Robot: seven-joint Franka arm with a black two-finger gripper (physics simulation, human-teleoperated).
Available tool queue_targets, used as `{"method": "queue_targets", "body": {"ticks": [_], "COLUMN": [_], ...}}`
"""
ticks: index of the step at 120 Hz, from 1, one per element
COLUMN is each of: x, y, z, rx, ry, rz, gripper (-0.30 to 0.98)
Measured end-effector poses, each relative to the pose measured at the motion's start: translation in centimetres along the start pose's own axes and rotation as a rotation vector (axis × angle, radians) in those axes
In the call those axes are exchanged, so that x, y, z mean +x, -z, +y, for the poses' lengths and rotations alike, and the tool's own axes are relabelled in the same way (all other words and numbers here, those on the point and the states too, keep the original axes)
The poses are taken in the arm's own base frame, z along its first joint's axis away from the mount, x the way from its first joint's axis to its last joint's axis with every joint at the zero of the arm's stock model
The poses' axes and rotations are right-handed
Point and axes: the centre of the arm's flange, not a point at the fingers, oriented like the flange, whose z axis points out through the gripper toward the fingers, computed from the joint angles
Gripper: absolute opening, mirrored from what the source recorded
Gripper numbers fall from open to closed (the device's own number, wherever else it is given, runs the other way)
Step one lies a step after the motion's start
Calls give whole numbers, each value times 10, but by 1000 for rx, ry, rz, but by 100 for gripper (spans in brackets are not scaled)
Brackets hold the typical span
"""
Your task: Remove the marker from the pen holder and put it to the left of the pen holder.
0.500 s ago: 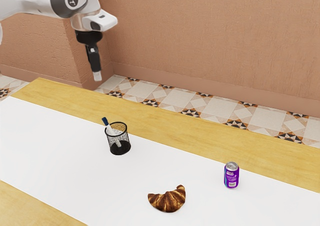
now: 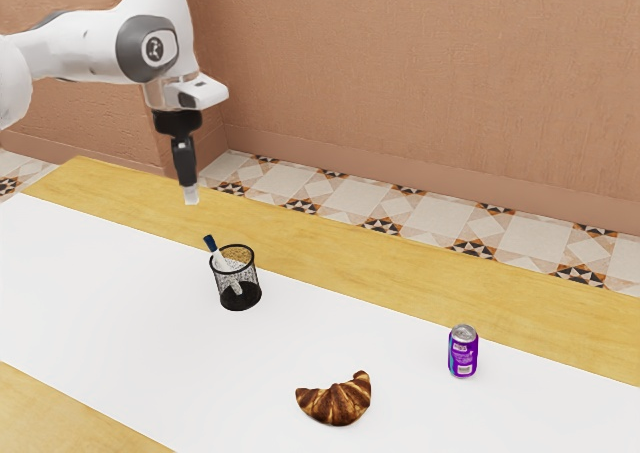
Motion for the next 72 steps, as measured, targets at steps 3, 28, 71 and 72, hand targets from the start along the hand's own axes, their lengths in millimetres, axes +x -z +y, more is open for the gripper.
{"method": "queue_targets", "body": {"ticks": [3, 28, 71, 72], "x": [-3, -12, -13, -12], "y": [-8, -42, -116, -118], "z": [-4, -19, -67, -68], "rx": [-5, 4, -34, -35], "ry": [-4, -62, -90, -92], "rz": [1, 32, 150, 151], "gripper": [69, 69, 69, 69]}}
